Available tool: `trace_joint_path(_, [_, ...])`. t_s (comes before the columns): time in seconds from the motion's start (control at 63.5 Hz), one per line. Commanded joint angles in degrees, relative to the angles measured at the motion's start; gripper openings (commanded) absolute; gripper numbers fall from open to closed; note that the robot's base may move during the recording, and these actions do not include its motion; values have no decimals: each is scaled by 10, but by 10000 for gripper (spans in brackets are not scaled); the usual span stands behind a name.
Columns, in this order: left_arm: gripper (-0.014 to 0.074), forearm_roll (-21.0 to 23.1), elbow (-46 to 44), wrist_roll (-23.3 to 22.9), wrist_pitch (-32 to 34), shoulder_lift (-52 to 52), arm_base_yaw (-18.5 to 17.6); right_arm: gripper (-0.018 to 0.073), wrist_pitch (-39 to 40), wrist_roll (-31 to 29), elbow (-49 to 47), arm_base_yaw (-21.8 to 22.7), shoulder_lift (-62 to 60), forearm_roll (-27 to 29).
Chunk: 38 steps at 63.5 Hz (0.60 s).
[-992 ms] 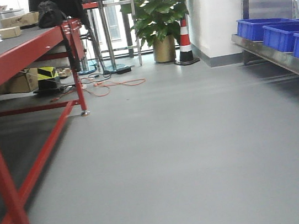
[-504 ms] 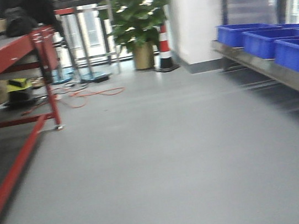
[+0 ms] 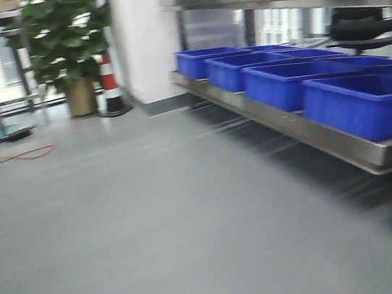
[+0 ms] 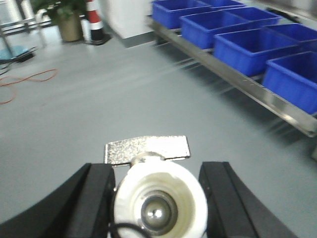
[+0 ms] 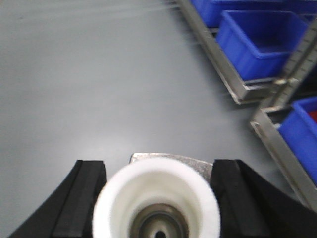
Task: Place valve from conveyor to right shelf box
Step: 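Drive the base to the shelf of blue boxes holding both valves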
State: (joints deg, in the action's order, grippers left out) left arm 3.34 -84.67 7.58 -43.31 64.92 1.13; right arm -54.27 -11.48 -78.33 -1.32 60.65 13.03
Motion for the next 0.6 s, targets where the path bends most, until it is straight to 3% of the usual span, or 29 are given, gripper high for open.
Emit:
trace_joint_path(0.0, [-111,6,-4,-2,32,-7,-2,-154,37,0,-11,1,-6,-1])
trace_joint_path(0.583, [-111,6,-4,-2,32,-7,-2,-154,37,0,-11,1,-6,-1])
